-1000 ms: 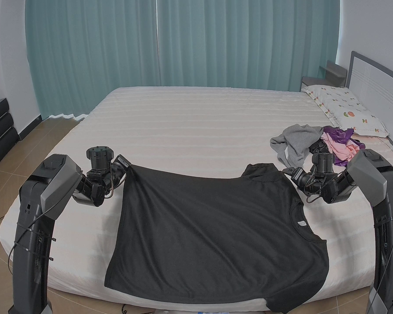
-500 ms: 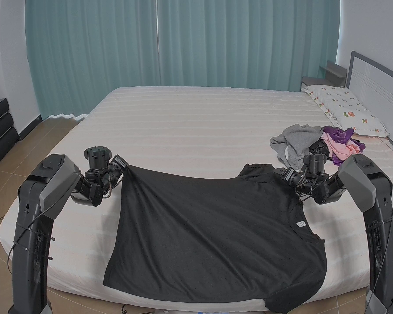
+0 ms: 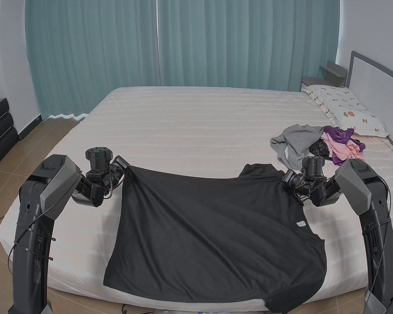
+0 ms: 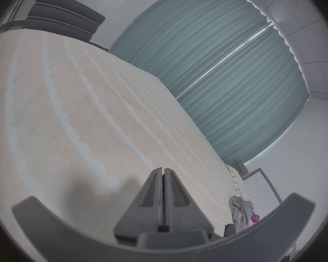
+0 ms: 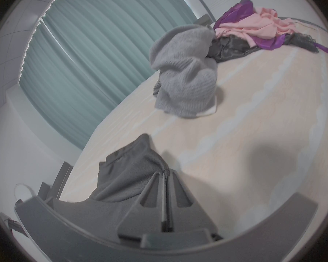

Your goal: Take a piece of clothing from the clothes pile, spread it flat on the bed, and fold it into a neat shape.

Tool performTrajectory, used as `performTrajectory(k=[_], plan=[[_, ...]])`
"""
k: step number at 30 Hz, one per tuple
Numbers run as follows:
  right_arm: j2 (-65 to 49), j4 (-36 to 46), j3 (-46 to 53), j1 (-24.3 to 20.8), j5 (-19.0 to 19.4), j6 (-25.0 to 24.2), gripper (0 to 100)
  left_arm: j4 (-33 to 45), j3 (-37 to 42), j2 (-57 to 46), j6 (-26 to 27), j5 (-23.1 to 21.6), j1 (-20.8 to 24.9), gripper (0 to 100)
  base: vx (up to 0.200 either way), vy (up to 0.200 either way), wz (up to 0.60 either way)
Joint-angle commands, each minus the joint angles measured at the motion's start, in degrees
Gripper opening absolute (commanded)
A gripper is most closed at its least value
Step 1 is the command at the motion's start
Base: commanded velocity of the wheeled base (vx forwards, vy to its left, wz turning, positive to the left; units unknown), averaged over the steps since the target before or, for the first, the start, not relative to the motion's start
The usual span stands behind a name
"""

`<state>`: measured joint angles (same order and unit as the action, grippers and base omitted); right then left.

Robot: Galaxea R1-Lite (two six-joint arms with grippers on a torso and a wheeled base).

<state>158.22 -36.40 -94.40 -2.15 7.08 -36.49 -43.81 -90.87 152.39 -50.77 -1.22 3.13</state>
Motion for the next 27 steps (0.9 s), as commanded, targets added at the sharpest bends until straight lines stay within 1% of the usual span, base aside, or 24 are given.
performTrajectory(k=[1,6,10,12,13,14,21,23,27], plan=[[0.07,-0.69,-2.10,0.56,-1.72,0.01,0,-0.13,-0.36,0.18,0.06,-0.01,0.03,0,0.000,0.000,0.00],[-0.11,-1.74,-4.74,1.53,-4.01,-0.08,0,-0.48,-0.71,0.45,0.06,-0.10,0.38,0,0.000,0.000,0.00],[0.25,-4.29,-6.85,2.76,-5.59,-0.08,0,-0.57,-4.76,2.12,-0.03,0.34,0.82,0,0.000,0.000,0.00],[0.16,-4.82,-7.72,2.94,-6.91,-0.08,0,-0.66,-7.39,3.26,-0.03,1.66,0.91,0,0.000,0.000,0.00],[0.16,-4.82,-7.72,2.94,-6.91,-0.08,0,-0.66,-7.39,3.26,-0.03,1.66,0.91,0,0.000,0.000,0.00],[-0.11,-5.26,-8.43,3.02,-8.40,-0.08,0,-0.57,-8.89,3.61,-0.29,3.68,1.09,0,0.000,0.000,0.00],[0.42,-7.28,-9.22,2.94,-9.02,0.63,0,-0.04,-9.24,4.93,-0.11,3.77,1.61,0,0.000,0.000,0.00],[0.68,-7.28,-9.13,2.85,-9.02,1.42,0,-0.04,-9.50,5.37,-0.03,3.59,1.70,0,0.000,0.000,0.00],[4.02,-8.42,-9.22,2.67,-9.02,4.85,0,0.31,-11.70,7.65,0.24,2.98,2.14,0,0.000,0.000,0.00]])
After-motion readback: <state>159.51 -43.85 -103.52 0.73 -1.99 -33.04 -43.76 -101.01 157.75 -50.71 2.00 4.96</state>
